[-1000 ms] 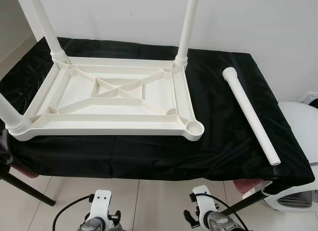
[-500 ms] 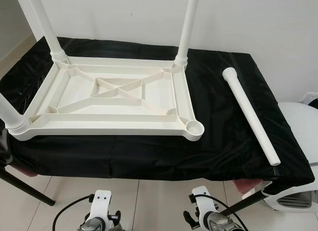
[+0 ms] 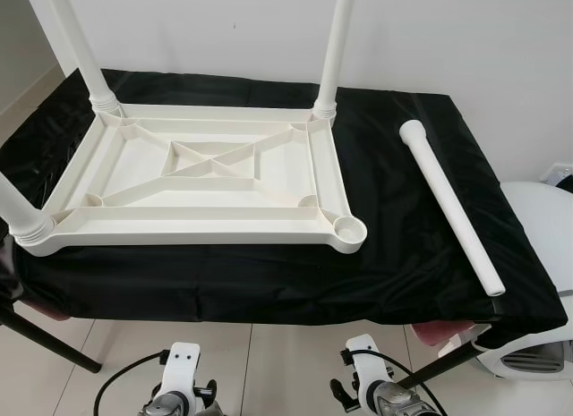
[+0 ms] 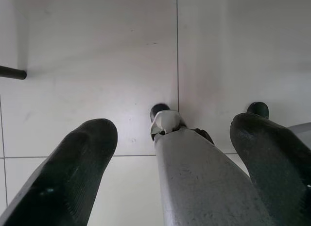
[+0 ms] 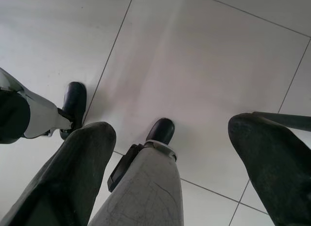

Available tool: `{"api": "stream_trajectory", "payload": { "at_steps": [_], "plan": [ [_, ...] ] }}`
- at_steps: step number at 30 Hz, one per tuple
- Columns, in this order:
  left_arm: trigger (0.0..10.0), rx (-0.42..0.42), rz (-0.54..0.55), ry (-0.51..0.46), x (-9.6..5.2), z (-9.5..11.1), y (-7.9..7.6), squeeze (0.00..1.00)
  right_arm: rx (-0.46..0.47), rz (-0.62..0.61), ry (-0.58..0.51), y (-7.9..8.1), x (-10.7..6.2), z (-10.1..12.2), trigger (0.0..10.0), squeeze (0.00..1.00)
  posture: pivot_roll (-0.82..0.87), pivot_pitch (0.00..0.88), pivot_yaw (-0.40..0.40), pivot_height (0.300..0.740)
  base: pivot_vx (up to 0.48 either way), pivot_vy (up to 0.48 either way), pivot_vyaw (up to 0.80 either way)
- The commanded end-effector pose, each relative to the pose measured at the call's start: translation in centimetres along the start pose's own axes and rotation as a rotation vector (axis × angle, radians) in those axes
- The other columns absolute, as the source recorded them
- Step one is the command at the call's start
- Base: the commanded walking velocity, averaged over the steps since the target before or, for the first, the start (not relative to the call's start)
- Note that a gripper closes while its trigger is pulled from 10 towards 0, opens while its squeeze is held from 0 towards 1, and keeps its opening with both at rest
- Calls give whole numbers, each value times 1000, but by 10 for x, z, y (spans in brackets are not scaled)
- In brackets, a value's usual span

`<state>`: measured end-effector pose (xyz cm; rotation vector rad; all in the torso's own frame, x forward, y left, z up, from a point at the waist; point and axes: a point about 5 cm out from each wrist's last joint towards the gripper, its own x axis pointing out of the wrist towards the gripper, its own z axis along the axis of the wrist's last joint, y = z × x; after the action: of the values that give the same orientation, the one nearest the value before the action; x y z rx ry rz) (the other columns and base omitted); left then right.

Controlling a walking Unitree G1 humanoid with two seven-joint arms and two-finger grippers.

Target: Building children table

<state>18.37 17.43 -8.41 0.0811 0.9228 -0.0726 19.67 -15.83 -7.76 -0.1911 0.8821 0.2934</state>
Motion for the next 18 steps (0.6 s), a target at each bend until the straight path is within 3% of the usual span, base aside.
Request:
{"api": "stream_trajectory", "payload": {
  "at_steps": [1, 8, 18],
  "plan": [
    [10000, 20, -79, 26, -1, -6, -4, 0, 15, -8, 3, -1, -1, -3, 10000, 0, -66, 0, 22, 740, 0, 0, 0],
    [10000, 28, -88, 32, -2, -8, -5, 0, 35, -28, -22, -4, -1, 1, 10000, 0, -139, 0, 76, 740, 0, 0, 0],
    [10000, 40, -82, 31, -1, -6, -4, 0, 42, -32, -29, -4, -1, 1, 10000, 0, -129, 0, 79, 740, 0, 0, 0]
  ]
}}
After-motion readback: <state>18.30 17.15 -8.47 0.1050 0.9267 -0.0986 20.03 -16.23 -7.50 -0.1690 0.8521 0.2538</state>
